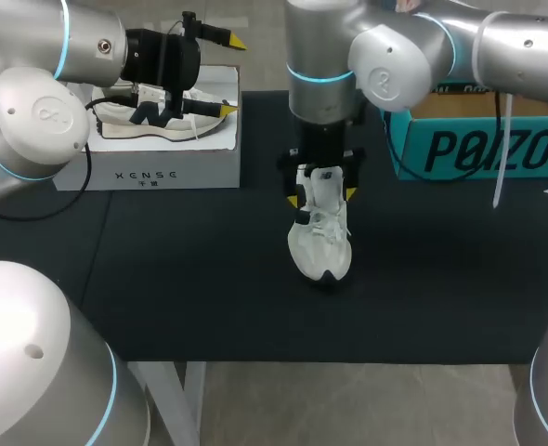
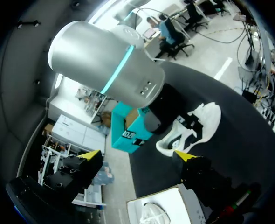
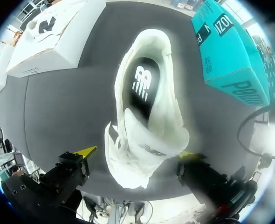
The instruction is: Take the shoe out of the shoebox, open the shoe tongue, remove and reinsert the insole, then place the shoe into the shoebox
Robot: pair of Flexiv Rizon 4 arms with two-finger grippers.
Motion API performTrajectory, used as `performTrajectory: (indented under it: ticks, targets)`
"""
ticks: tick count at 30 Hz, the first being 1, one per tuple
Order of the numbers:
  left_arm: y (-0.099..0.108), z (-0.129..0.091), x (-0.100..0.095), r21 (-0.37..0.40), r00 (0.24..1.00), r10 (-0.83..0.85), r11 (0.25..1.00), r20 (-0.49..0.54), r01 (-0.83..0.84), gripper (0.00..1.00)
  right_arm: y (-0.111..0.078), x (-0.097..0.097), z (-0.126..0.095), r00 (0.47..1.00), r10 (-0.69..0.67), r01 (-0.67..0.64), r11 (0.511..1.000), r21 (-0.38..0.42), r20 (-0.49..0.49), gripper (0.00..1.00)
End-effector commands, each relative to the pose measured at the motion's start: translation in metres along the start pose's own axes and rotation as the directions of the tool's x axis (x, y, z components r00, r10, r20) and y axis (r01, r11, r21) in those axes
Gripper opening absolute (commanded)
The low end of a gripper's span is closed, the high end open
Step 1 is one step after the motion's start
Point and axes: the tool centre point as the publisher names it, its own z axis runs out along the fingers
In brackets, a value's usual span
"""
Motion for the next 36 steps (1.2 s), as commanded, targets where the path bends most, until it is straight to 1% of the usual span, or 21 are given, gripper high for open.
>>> performTrajectory:
  ticks: [1, 2, 3, 4, 5, 6, 9, 12, 16, 22, 25, 30, 31, 33, 34, 36]
  targets:
    - [0.000, 0.001, -0.001, -0.003, 1.000, 0.000, 1.000, -0.003, 0.000, 1.00, -0.013, -0.006, -0.013, 1.000, 0.014, -0.013, 1.000, -0.024, 0.014, 1.00]
    - [0.000, 0.001, -0.001, -0.003, 1.000, 0.000, 1.000, -0.003, 0.000, 1.00, -0.015, -0.007, -0.014, 1.000, 0.019, -0.019, 0.999, -0.026, 0.013, 0.92]
    - [0.000, 0.001, -0.001, -0.003, 1.000, 0.000, 1.000, -0.003, 0.000, 1.00, -0.016, -0.009, -0.014, 1.000, 0.026, -0.026, 0.999, -0.026, 0.006, 0.49]
    - [0.000, 0.001, -0.001, -0.003, 1.000, 0.000, 1.000, -0.003, 0.000, 1.00, -0.018, -0.010, -0.015, 1.000, 0.031, -0.031, 0.999, -0.027, -0.002, 0.34]
    - [0.000, 0.001, -0.001, -0.003, 1.000, 0.000, 1.000, -0.003, 0.000, 1.00, -0.018, -0.011, -0.015, 1.000, 0.029, -0.029, 0.999, -0.028, -0.001, 0.09]
    - [0.000, 0.001, -0.001, -0.003, 1.000, 0.000, 1.000, -0.003, 0.000, 1.00, -0.018, -0.011, -0.014, 1.000, 0.021, -0.021, 0.999, -0.030, -0.007, 0.00]
    - [0.000, 0.001, -0.001, -0.003, 1.000, 0.000, 1.000, -0.003, 0.000, 1.00, -0.014, -0.004, -0.013, 1.000, 0.006, -0.007, 0.999, -0.033, -0.016, 0.00]
    - [0.000, 0.001, -0.001, -0.003, 1.000, 0.000, 1.000, -0.003, 0.000, 1.00, -0.007, 0.000, -0.008, 1.000, -0.012, 0.012, 0.999, -0.039, -0.013, 0.00]
    - [0.000, 0.001, -0.001, -0.003, 1.000, 0.000, 1.000, -0.003, 0.000, 1.00, 0.011, -0.002, 0.002, 1.000, -0.027, 0.027, 0.999, -0.043, -0.002, 0.00]
    - [0.000, 0.001, -0.001, -0.003, 1.000, 0.000, 1.000, -0.003, 0.000, 1.00, 0.036, 0.004, 0.006, 0.996, -0.084, 0.084, 0.995, -0.061, 0.013, 0.00]
    - [0.000, 0.001, -0.001, -0.003, 1.000, 0.000, 1.000, -0.003, 0.000, 1.00, 0.041, 0.003, 0.008, 0.996, -0.089, 0.090, 0.994, -0.057, 0.026, 0.00]
    - [0.000, 0.001, -0.001, -0.003, 1.000, 0.000, 1.000, -0.003, 0.000, 1.00, 0.041, -0.007, 0.014, 0.996, -0.088, 0.090, 0.994, -0.055, 0.035, 0.00]
    - [0.000, 0.001, -0.001, -0.003, 1.000, 0.000, 1.000, -0.003, 0.000, 1.00, 0.040, -0.009, 0.012, 0.996, -0.087, 0.088, 0.995, -0.056, 0.025, 0.00]
    - [0.000, 0.001, -0.001, -0.003, 1.000, 0.000, 1.000, -0.003, 0.000, 1.00, 0.037, -0.013, 0.001, 0.994, -0.106, 0.106, 0.991, -0.079, 0.012, 0.00]
    - [0.000, 0.001, -0.001, -0.003, 1.000, 0.000, 1.000, -0.003, 0.000, 1.00, 0.036, -0.014, -0.006, 0.992, -0.124, 0.122, 0.988, -0.096, -0.009, 0.00]
    - [0.000, 0.001, -0.001, -0.003, 1.000, 0.000, 1.000, -0.003, 0.000, 1.00, 0.035, -0.017, -0.023, 0.974, -0.221, 0.212, 0.966, -0.146, -0.047, 0.00]
